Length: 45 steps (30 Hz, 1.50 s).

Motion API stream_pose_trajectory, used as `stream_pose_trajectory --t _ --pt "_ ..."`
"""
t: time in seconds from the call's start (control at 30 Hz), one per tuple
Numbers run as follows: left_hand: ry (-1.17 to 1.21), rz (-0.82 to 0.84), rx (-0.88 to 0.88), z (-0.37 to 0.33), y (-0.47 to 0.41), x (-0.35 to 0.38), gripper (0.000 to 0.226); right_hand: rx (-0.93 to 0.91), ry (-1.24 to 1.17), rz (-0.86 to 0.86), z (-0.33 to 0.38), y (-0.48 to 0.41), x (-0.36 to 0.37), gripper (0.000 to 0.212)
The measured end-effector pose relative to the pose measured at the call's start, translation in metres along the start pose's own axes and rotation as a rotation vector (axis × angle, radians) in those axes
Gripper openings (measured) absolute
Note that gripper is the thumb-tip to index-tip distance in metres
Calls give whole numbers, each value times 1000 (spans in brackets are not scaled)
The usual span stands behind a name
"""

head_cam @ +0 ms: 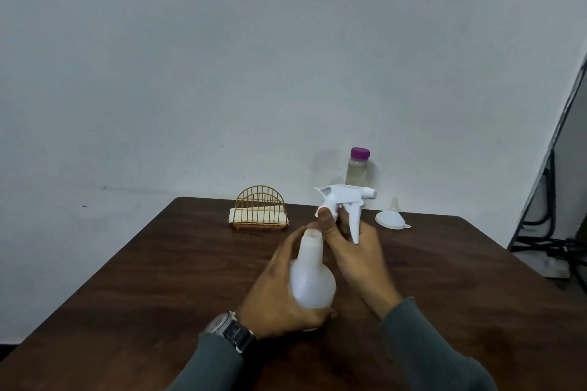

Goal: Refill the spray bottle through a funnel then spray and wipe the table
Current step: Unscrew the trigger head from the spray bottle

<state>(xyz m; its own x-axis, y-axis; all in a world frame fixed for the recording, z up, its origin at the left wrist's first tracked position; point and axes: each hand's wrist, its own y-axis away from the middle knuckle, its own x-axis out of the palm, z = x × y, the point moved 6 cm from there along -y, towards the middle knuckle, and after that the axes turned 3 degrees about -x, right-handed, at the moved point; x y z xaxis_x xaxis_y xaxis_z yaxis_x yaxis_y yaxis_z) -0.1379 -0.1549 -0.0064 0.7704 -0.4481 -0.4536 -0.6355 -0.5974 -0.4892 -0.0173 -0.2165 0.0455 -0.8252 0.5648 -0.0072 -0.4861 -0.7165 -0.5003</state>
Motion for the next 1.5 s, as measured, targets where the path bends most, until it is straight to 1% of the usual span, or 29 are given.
stream_pose_trajectory --t 0.1,0.17,0.3,0.4,0.47,0.53,0.6,0.67,0.73,0.83,0.97,1.1,1.2,1.33,1.5 --pt "-38 -29 -32 8 2 -7 128 30 -58 -16 3 -5 -7 30" --pt "-55 -39 -49 16 3 -12 133 72 -116 -47 2 -6 -11 31" --pt "-114 -102 -42 19 2 -21 127 112 -276 -108 9 -3 -17 32" --pt "-220 -222 -8 17 6 -36 116 151 -333 -154 8 -2 -23 35" --pt "-332 -321 45 12 8 -46 107 170 -359 -169 5 -2 -26 34" --pt "-426 -374 129 6 10 -48 102 164 -390 -185 3 -2 -27 31" --pt "-466 -404 164 6 10 -48 101 147 -409 -216 1 -1 -31 27" --pt "-459 -424 153 9 9 -51 103 132 -409 -249 -1 -1 -37 27" --pt "-468 -439 129 13 8 -55 107 124 -408 -282 0 -1 -44 29" --pt "-542 -468 90 15 8 -61 110 96 -403 -328 2 -1 -57 30" --pt "-628 -485 75 13 8 -65 111 96 -396 -355 2 1 -67 20" --pt "-651 -464 69 13 8 -64 113 79 -410 -377 3 4 -73 34" --pt "-593 -460 56 15 10 -64 113 76 -409 -403 3 5 -78 32" --pt "-474 -427 -26 21 10 -65 119 60 -417 -435 5 4 -87 27" --pt "-451 -394 -112 24 9 -66 124 32 -427 -502 9 4 -101 24"
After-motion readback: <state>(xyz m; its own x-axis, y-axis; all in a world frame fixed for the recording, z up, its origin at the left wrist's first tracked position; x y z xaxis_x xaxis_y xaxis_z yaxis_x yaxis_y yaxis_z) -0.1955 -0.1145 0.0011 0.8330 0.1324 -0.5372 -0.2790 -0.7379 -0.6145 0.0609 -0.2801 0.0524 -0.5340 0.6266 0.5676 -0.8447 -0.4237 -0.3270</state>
